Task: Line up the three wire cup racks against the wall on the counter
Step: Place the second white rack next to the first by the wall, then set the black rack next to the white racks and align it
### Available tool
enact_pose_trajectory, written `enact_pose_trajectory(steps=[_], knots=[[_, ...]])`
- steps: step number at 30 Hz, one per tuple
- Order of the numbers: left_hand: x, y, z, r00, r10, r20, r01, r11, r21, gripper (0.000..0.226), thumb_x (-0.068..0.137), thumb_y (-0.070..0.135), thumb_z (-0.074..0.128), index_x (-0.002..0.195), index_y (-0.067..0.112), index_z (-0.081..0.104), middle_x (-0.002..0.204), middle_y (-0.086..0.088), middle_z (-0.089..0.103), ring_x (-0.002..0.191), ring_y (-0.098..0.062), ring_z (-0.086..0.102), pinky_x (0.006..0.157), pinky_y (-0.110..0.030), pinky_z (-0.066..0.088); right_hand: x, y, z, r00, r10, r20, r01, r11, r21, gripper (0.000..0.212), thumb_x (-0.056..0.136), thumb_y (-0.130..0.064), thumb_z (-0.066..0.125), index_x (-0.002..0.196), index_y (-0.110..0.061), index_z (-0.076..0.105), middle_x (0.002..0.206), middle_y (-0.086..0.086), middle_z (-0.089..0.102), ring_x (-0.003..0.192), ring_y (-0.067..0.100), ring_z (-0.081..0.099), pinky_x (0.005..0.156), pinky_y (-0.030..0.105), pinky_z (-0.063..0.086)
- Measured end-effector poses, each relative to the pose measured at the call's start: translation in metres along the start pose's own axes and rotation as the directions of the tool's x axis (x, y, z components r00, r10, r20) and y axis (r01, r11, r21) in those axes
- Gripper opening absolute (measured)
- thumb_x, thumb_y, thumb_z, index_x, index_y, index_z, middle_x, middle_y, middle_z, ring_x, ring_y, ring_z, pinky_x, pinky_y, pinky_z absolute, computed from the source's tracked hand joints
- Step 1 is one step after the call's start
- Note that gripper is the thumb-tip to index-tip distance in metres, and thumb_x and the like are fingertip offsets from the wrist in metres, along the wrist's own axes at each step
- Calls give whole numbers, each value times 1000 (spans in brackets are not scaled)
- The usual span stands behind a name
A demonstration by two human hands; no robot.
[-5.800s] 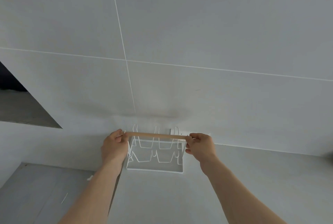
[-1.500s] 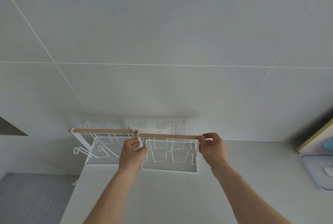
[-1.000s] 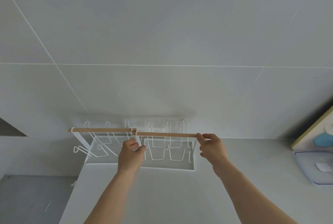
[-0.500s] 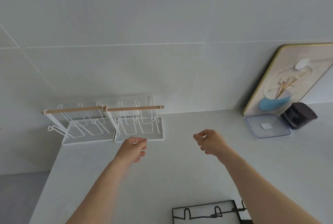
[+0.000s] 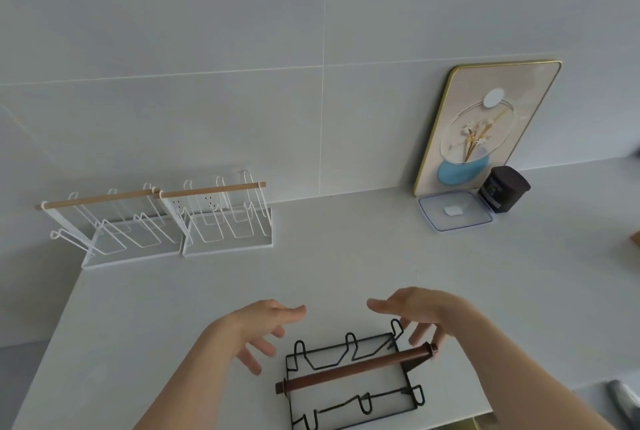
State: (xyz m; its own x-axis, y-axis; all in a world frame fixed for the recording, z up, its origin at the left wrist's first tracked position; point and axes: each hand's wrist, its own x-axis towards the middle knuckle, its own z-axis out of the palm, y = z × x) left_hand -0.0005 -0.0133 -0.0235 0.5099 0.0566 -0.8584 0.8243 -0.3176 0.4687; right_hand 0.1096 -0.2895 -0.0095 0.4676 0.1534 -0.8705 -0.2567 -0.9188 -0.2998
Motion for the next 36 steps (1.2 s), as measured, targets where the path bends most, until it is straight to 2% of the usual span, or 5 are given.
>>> enact_pose_trajectory(steps=[5,11,21,27,36], knots=[[-6,-10,16,989,-94,114,93,996,13,79,77,66,73,142,28,51,141,-10,53,116,-36,64,90,-64,58,-3,16,8,996,-16,83,7,995,103,102,60,-82,73,144,-27,51,130,10,62,121,37,60,78,60,64],[-5,-16,32,985,-95,145,100,995,-24,71,83,54,75,141,22,51,137,-16,56,117,-48,67,92,-61,58,10,36,18,998,-17,53,5,977,212,79,73,-64,78,135,-20,57,127,17,59,92,40,79,78,53,66],[7,-8,36,991,103,-87,-103,995,1,40,89,29,73,125,15,63,117,-7,68,91,-20,67,92,-40,62,13,32,14,969,-144,-201,169,979,112,50,69,-70,71,104,-34,71,96,3,69,72,24,79,92,39,64],[16,7,25,950,202,-236,-219,974,-48,41,79,39,77,117,28,64,116,-4,76,96,-19,71,82,-32,63,22,22,2,944,-207,-259,254,953,167,63,64,-70,75,117,-38,62,80,1,63,61,20,56,95,37,59],[28,48,3,816,294,-497,-355,934,-30,39,86,47,70,121,30,63,105,9,73,96,-16,69,97,-39,56,39,-13,-31,873,-258,-415,350,923,163,88,57,-77,78,129,-32,55,81,0,71,67,16,65,74,29,53]])
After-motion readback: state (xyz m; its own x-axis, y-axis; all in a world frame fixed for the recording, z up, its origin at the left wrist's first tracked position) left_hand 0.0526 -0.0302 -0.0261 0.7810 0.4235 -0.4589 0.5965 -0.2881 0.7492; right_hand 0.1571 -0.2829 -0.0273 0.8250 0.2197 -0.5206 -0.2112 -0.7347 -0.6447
